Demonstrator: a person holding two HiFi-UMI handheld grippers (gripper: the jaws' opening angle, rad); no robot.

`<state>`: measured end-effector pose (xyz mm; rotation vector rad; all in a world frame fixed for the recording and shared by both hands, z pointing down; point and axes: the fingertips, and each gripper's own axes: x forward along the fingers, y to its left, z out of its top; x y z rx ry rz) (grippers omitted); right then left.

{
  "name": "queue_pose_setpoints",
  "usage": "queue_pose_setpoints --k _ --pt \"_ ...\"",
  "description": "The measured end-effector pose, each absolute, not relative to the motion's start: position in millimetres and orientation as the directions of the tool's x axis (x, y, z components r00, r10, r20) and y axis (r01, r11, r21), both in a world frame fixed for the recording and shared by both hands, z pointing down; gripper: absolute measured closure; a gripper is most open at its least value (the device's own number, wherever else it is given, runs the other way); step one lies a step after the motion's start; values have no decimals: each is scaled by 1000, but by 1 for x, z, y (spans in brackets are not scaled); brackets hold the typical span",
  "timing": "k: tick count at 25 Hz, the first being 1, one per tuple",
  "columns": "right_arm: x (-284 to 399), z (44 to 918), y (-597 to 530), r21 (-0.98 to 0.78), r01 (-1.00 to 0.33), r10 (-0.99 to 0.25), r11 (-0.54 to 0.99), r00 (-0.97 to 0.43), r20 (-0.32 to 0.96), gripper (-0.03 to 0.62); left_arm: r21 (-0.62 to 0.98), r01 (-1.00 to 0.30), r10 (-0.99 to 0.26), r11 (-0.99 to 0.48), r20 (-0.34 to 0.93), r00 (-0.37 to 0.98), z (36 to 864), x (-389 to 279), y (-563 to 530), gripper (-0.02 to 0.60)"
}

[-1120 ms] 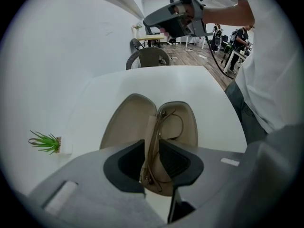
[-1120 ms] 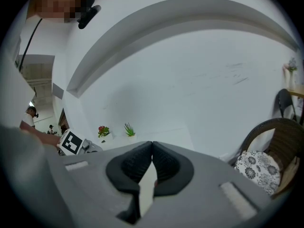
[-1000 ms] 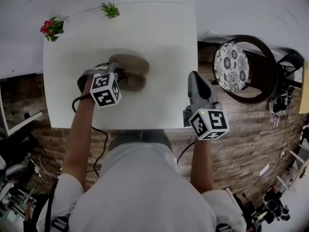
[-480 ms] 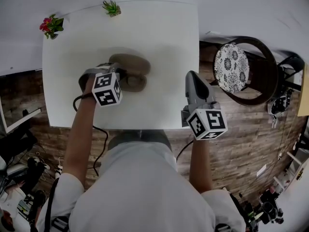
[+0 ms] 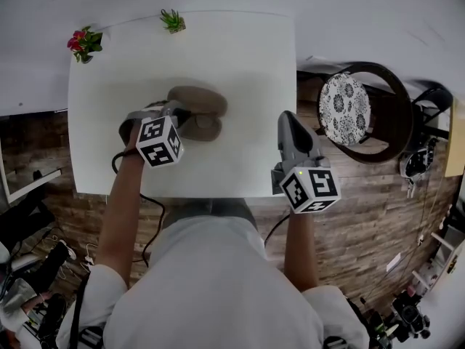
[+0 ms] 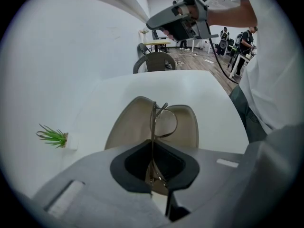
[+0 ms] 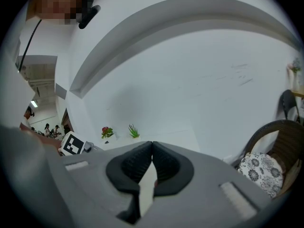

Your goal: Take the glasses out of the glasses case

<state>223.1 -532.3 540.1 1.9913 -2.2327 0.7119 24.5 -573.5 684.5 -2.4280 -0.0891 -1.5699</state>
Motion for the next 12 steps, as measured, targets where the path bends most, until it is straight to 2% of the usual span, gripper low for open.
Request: queue_pose_setpoints --k 12 --pt "207 496 -511 -261 -962 -945 81 -157 286 591 -208 -104 -228 -973 762 606 612 16 -580 557"
